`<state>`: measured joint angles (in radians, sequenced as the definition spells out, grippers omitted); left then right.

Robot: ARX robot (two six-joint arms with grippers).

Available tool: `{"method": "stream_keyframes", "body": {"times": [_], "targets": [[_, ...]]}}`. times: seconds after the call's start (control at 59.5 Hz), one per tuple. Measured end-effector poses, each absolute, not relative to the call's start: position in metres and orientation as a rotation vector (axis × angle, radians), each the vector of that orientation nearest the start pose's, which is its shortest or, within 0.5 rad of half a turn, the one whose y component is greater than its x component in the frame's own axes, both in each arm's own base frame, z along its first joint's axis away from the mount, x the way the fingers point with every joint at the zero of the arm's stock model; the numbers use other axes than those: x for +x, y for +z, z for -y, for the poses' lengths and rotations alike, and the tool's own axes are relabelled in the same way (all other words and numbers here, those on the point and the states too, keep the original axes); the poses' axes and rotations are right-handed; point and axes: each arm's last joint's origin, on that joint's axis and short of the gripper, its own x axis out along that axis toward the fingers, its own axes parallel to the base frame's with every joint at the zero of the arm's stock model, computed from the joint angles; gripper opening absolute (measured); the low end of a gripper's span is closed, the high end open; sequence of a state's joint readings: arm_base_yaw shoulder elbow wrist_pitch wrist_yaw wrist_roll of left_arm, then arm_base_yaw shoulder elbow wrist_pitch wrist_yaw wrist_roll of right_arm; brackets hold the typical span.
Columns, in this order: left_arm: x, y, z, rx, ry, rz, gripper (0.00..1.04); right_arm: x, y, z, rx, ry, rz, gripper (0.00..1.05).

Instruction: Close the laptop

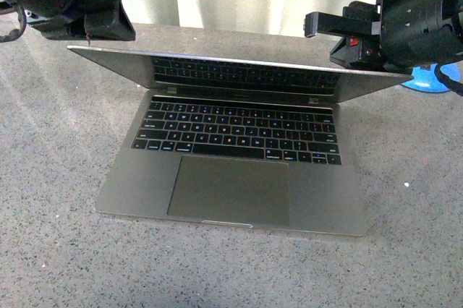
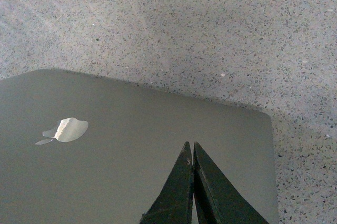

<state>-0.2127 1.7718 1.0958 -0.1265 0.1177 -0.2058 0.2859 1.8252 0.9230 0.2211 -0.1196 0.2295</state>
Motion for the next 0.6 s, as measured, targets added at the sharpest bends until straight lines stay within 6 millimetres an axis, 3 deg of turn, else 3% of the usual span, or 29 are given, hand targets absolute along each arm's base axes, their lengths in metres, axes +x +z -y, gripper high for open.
{"method": "stream_keyframes", "body": {"times": [0.605], "targets": [[0.337,0.162,0.092,-0.261,-0.251,-0.923,0.04,0.33,0.126,-0.102,0.156,0.297,-0.75,0.01]]}}
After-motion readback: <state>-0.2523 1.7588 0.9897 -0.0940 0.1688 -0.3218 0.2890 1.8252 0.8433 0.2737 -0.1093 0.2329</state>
